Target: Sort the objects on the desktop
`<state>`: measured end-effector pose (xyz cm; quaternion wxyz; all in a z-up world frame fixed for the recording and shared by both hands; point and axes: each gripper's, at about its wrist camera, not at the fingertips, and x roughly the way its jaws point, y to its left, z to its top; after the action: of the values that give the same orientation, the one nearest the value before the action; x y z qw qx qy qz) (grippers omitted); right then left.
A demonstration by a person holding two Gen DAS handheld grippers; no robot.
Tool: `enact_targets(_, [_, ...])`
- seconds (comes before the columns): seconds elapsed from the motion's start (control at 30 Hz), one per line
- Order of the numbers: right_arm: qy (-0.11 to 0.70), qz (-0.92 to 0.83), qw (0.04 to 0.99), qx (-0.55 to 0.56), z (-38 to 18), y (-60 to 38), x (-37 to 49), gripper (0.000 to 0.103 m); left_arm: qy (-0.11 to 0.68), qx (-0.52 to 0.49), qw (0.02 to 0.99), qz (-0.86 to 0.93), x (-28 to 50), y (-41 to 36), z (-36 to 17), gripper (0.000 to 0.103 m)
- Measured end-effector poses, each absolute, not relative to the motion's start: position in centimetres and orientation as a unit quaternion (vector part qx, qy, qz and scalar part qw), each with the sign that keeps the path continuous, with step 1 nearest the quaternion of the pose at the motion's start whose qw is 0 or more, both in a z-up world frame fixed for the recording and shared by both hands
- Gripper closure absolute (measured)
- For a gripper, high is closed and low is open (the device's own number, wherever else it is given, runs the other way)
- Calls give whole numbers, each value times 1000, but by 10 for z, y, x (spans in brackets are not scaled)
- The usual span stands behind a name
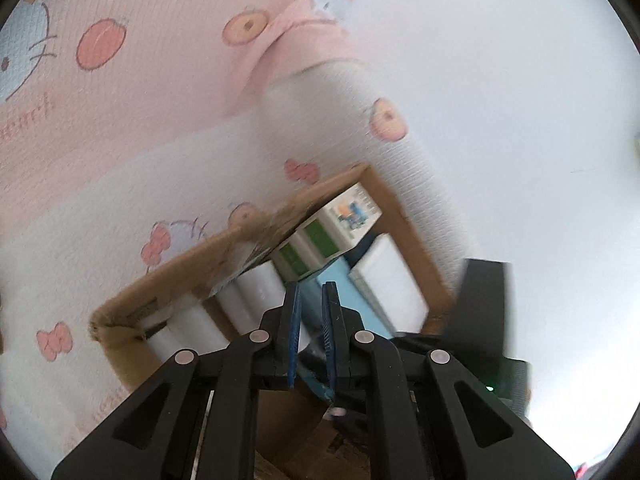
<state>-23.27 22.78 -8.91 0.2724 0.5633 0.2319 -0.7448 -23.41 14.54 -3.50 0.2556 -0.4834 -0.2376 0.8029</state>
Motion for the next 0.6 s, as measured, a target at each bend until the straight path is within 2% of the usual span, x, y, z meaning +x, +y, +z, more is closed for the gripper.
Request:
enact_targets(0.2, [296,-744,221,557,-107,204,-231,89,-211,-437,278,829,-213,117,-20,92])
enact_targets(0.6, [276,-740,172,588,-124,195,-238,89,-237,-416,267,836,-211,86,-26,89])
